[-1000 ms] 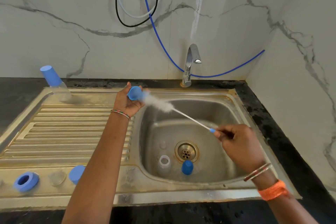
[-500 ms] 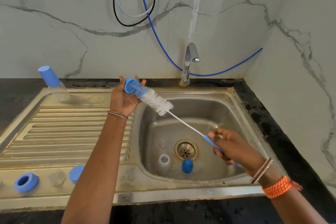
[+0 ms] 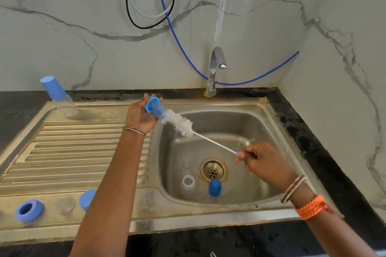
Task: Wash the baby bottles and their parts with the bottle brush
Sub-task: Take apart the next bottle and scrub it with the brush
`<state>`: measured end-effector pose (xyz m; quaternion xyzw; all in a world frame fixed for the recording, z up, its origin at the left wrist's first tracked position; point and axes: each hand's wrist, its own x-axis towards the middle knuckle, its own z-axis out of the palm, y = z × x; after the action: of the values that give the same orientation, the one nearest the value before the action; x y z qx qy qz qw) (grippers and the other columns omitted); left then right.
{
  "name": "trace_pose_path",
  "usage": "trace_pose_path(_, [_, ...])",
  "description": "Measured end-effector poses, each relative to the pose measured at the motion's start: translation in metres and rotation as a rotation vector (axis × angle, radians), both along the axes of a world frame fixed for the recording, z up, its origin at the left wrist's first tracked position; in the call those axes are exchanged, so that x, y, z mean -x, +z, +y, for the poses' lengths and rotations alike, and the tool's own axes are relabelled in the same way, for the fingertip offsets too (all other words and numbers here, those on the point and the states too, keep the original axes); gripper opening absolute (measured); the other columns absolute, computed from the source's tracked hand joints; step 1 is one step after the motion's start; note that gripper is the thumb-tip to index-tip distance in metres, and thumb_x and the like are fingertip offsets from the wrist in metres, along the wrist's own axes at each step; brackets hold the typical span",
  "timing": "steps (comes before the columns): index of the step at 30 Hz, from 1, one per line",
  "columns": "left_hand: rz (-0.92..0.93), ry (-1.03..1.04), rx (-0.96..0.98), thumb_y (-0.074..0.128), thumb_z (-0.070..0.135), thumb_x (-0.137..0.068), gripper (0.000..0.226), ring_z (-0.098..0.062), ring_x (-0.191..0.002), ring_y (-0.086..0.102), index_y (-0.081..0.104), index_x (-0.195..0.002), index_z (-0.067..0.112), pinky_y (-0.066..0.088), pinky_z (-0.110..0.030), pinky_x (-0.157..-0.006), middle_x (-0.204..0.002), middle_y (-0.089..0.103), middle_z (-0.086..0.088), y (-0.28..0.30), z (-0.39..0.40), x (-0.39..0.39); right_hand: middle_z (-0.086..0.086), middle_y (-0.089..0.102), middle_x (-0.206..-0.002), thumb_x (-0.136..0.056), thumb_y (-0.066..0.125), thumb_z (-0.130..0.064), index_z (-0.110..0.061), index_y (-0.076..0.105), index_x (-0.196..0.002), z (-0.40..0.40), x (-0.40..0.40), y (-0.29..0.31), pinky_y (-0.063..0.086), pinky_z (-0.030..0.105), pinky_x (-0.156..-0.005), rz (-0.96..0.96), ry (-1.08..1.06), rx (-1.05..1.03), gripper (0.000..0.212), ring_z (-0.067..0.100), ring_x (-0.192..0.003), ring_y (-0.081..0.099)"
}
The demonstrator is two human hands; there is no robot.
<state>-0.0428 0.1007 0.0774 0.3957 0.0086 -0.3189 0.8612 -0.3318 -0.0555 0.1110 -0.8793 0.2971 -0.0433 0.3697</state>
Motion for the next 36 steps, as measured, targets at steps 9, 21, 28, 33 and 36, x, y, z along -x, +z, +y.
trace_pose_path(9, [-0.008, 0.017, 0.133, 0.064, 0.017, -0.082, 0.007, -0.023, -0.093, 0.063, 0.059, -0.087, 0.016, 0.057, -0.034, -0.074, -0.080, 0.068, 0.000, -0.005, 0.002, -0.003, 0.000, 0.049, -0.050, -0.096, 0.052, -0.019, -0.011, 0.071, -0.078, -0.002, -0.008, 0.012, 0.030, 0.020, -0.039, 0.074, -0.051, -0.372, 0.028, 0.009, -0.038, 0.037])
trace_pose_path(21, [0.035, -0.010, -0.131, 0.055, 0.031, -0.093, 0.022, -0.019, -0.088, 0.065, 0.056, -0.103, 0.011, 0.055, -0.034, -0.071, -0.097, 0.064, -0.005, -0.008, -0.001, 0.002, 0.002, 0.056, -0.054, -0.086, 0.066, -0.017, -0.010, 0.074, -0.077, 0.002, -0.012, 0.002, 0.033, 0.022, -0.046, -0.072, -0.005, 0.158, 0.013, 0.017, -0.046, 0.050])
trace_pose_path(28, [0.005, -0.055, -0.045, 0.048, 0.032, -0.095, 0.030, -0.013, -0.101, 0.060, 0.052, -0.121, 0.016, 0.047, -0.034, -0.083, -0.109, 0.064, 0.002, -0.005, 0.002, 0.002, -0.005, 0.067, -0.069, -0.086, 0.068, -0.025, -0.025, 0.076, -0.085, -0.001, -0.005, -0.014, 0.045, 0.027, -0.056, -0.170, -0.068, 0.544, 0.009, 0.020, -0.063, 0.061])
trace_pose_path(33, [0.005, -0.066, 0.066, 0.074, 0.031, -0.075, 0.063, -0.016, -0.110, 0.061, 0.044, -0.129, 0.017, 0.048, -0.039, -0.086, -0.106, 0.070, 0.000, -0.001, 0.003, 0.002, 0.002, 0.040, -0.044, -0.101, 0.038, -0.017, -0.005, 0.068, -0.081, -0.002, -0.007, 0.008, 0.021, 0.017, -0.032, 0.166, 0.063, -0.692, 0.038, 0.007, -0.031, 0.026])
trace_pose_path(36, [0.003, -0.114, 0.100, 0.090, 0.034, -0.050, 0.079, -0.016, -0.112, 0.061, 0.048, -0.115, 0.019, 0.045, -0.043, -0.093, -0.104, 0.071, 0.001, 0.000, 0.007, 0.000, 0.000, 0.052, -0.051, -0.098, 0.048, -0.024, -0.010, 0.065, -0.094, -0.002, -0.006, 0.006, 0.032, 0.020, -0.039, 0.077, 0.101, -0.440, 0.023, 0.009, -0.036, 0.037])
